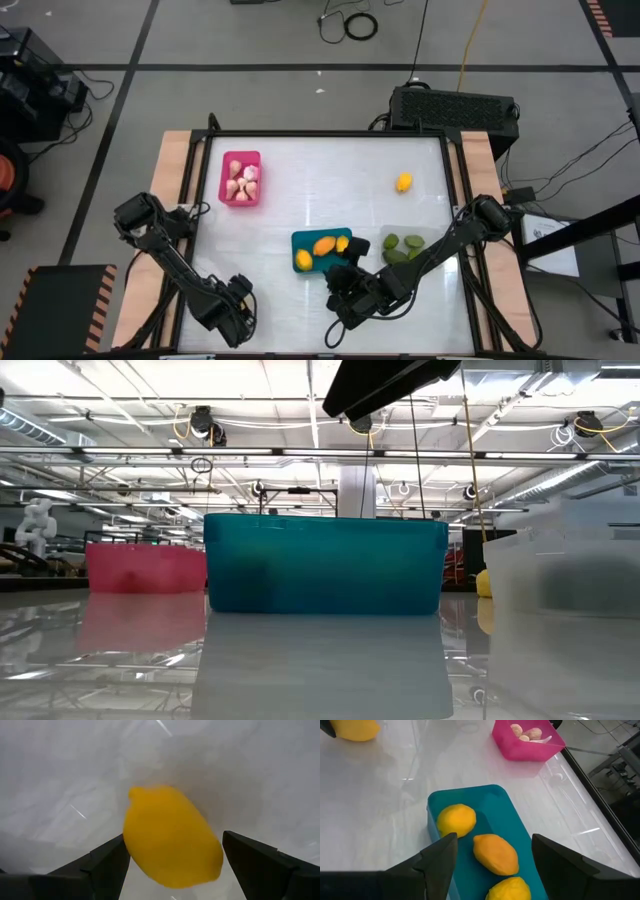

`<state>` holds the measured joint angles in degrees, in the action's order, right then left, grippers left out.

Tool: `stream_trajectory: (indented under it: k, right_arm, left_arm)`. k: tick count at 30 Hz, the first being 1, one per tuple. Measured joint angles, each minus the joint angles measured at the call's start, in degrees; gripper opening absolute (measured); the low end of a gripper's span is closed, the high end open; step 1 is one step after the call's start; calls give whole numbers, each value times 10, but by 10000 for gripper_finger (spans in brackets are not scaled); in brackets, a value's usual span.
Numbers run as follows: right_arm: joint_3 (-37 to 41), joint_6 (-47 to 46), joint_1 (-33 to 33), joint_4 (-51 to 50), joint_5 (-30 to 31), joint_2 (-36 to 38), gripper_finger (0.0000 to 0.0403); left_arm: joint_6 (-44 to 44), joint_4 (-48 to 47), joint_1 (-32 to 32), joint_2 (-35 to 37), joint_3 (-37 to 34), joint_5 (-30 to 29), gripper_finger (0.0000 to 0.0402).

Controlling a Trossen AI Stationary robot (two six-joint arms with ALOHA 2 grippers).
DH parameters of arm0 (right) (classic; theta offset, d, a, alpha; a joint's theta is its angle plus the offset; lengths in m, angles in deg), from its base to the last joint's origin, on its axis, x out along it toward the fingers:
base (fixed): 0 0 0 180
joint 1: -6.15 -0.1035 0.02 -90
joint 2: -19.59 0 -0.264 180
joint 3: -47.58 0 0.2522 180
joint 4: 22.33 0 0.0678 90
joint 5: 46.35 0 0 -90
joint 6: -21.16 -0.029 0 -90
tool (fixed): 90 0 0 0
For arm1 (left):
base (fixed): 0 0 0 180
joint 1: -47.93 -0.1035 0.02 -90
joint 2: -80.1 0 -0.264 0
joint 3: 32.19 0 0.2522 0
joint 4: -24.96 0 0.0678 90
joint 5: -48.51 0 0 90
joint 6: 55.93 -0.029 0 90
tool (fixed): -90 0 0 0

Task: Sort produce into baskets
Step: Put the yellow lemon into the blue bin

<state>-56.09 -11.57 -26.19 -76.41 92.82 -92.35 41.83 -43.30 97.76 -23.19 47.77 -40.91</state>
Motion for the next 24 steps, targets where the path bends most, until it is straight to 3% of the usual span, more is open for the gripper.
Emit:
stream_trajectory:
  k: [5,19,24]
  right_arm:
    - [0,0,0,3,0,0,248]
    - [0,4,0,3,0,0,248]
    - [0,7,0,3,-4,0,248]
  left_arm:
    - [-23,0,-11,-1,0,-2,299]
    - [-65,-5,-24,0,0,-4,174]
    - [-125,-7,-44,3,5,-28,169]
